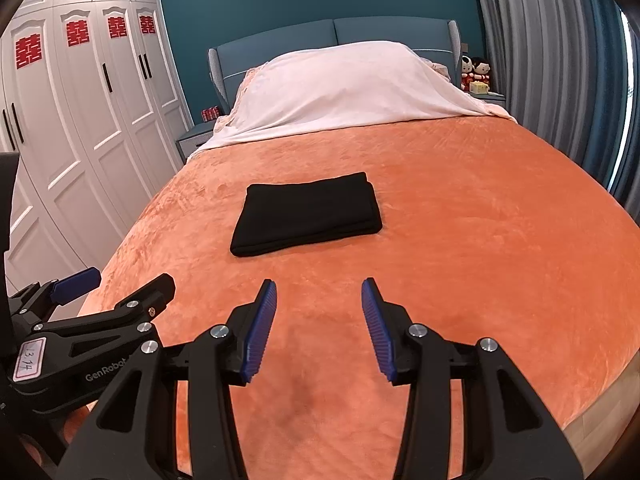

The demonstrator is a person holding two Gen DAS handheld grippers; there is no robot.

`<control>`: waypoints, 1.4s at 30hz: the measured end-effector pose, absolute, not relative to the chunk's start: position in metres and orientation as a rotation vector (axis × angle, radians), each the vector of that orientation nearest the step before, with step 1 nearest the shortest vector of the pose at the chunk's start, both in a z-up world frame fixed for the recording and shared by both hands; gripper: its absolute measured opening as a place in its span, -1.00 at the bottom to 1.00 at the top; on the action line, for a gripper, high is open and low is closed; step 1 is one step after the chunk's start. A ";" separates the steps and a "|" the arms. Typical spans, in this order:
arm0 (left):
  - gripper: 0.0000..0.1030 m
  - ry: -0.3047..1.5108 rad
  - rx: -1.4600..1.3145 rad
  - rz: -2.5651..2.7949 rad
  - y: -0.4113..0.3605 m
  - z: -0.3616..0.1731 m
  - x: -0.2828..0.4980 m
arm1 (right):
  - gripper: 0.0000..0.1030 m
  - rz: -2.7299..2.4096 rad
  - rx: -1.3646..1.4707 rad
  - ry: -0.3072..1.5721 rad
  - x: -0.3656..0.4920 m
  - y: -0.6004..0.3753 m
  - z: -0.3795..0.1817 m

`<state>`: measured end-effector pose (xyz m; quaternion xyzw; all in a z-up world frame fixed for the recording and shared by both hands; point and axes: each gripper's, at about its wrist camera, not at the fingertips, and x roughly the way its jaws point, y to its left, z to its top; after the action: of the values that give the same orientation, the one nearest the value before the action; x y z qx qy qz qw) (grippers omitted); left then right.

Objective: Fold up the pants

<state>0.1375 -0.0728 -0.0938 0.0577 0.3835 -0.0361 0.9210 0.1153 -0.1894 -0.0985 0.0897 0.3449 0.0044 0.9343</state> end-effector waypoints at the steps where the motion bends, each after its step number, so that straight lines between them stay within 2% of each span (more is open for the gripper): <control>1: 0.78 0.790 0.118 -0.076 -0.073 -0.094 0.138 | -0.17 0.010 0.184 0.706 0.115 -0.190 -0.098; 15: 0.78 0.742 0.150 -0.040 -0.072 -0.094 0.133 | -0.14 0.012 0.184 0.713 0.116 -0.193 -0.100; 17: 0.78 0.756 0.174 -0.002 -0.072 -0.096 0.132 | 0.11 0.004 0.184 0.709 0.115 -0.193 -0.100; 42: 0.78 0.803 0.151 -0.031 -0.069 -0.106 0.133 | 0.21 -0.011 0.185 0.706 0.109 -0.184 -0.102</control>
<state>0.1327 -0.0689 -0.1060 0.0733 0.3906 -0.0151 0.9175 0.1090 -0.1839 -0.1024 0.0902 0.3450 -0.0054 0.9342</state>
